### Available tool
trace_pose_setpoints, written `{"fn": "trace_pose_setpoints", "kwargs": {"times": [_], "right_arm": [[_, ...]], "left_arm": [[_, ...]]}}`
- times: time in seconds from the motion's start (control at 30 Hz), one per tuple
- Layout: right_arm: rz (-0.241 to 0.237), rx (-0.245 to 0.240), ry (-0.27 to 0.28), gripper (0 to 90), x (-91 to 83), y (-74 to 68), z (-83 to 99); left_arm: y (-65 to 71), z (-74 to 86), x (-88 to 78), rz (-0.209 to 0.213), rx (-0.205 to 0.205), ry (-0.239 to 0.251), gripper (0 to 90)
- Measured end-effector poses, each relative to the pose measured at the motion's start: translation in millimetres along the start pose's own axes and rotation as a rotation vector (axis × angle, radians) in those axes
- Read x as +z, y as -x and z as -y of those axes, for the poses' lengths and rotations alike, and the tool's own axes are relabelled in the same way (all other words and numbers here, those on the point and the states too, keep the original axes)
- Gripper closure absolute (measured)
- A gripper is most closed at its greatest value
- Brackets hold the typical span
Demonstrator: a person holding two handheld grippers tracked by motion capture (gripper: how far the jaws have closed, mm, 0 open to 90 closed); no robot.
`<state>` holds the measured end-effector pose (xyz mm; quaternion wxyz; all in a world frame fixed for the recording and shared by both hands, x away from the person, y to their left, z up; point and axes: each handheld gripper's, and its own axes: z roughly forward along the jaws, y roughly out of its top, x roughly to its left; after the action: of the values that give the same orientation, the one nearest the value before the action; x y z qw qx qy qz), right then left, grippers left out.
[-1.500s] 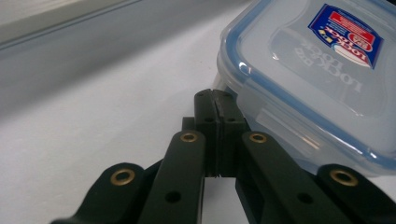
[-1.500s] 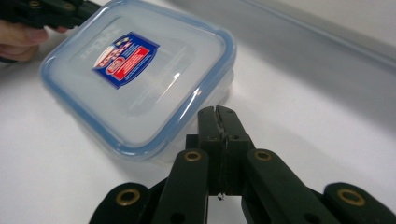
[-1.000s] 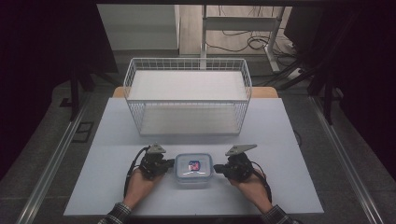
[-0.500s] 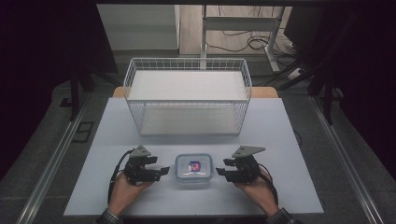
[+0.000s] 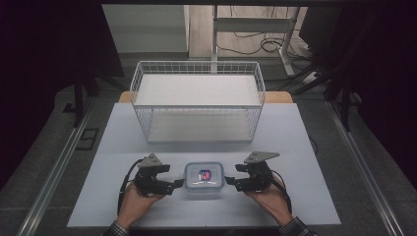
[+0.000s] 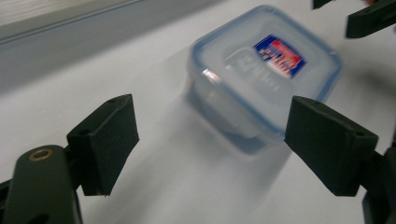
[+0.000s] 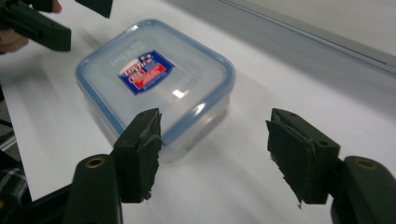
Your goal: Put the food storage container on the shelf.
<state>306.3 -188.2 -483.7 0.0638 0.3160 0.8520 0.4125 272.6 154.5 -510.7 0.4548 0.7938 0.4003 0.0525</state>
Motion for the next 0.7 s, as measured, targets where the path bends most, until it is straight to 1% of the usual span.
{"fn": "trace_pose_setpoints", "kwargs": {"times": [0.1,0.13,0.17,0.23,0.3,0.33,0.37,0.4,0.43,0.47,0.5,0.53,0.57,0.63,0.67,0.7], "right_arm": [[-0.015,0.003,0.014,30.1,4.7,-2.1,-4.1],[-0.02,0.006,0.021,27.1,8.6,-3.6,-6.6],[-0.02,0.006,0.021,27.1,8.6,-3.6,-6.6],[-0.027,0.011,0.019,25.0,12.1,-5.0,-8.4],[-0.04,0.013,0.006,21.6,19.1,-5.6,-10.4],[-0.042,0.013,0.002,20.8,21.7,-5.6,-10.7],[-0.042,0.013,0.002,20.8,21.7,-5.6,-10.7],[-0.047,0.011,-0.002,19.0,27.0,-5.1,-10.9],[-0.053,0.019,-0.007,18.4,29.4,-4.9,-11.0],[-0.074,0.037,-0.012,17.7,31.8,-4.1,-10.6],[-0.091,0.051,-0.015,17.2,33.3,-3.2,-10.1],[-0.091,0.051,-0.015,17.2,33.3,-3.2,-10.1],[-0.105,0.068,-0.021,17.1,34.6,-2.0,-9.2],[-0.116,0.076,-0.041,17.1,36.9,-0.8,-6.7],[-0.127,0.085,-0.058,17.1,39.0,-0.1,-4.9],[-0.127,0.085,-0.058,17.1,39.0,-0.1,-4.9]], "left_arm": [[3.8,-2.0,4.3,0.007,0.009,-0.007,15.9],[4.8,-3.2,7.0,0.015,0.009,-0.007,15.2],[4.8,-3.2,7.0,0.015,0.009,-0.007,15.0],[5.3,-4.5,10.2,0.028,0.006,-0.006,14.8],[5.5,-4.9,13.3,0.033,0.0,-0.01,14.2],[5.8,-4.8,17.1,0.035,0.002,-0.021,14.0],[5.8,-4.8,17.1,0.035,0.002,-0.021,13.8],[5.7,-4.8,21.3,0.037,0.001,-0.034,13.4],[5.7,-4.8,21.3,0.037,0.001,-0.034,13.2],[5.0,-4.6,24.0,0.048,-0.001,-0.047,12.5],[4.2,-4.4,25.9,0.065,-0.014,-0.05,11.3],[2.3,-4.0,28.5,0.097,-0.036,-0.056,11.3],[-0.1,-3.0,31.8,0.128,-0.064,-0.058,10.6],[-2.5,-2.6,33.8,0.151,-0.082,-0.058,10.6],[-3.9,-2.4,34.9,0.173,-0.093,-0.059,13.2],[-5.1,-2.2,35.7,0.196,-0.097,-0.064,13.2]]}}
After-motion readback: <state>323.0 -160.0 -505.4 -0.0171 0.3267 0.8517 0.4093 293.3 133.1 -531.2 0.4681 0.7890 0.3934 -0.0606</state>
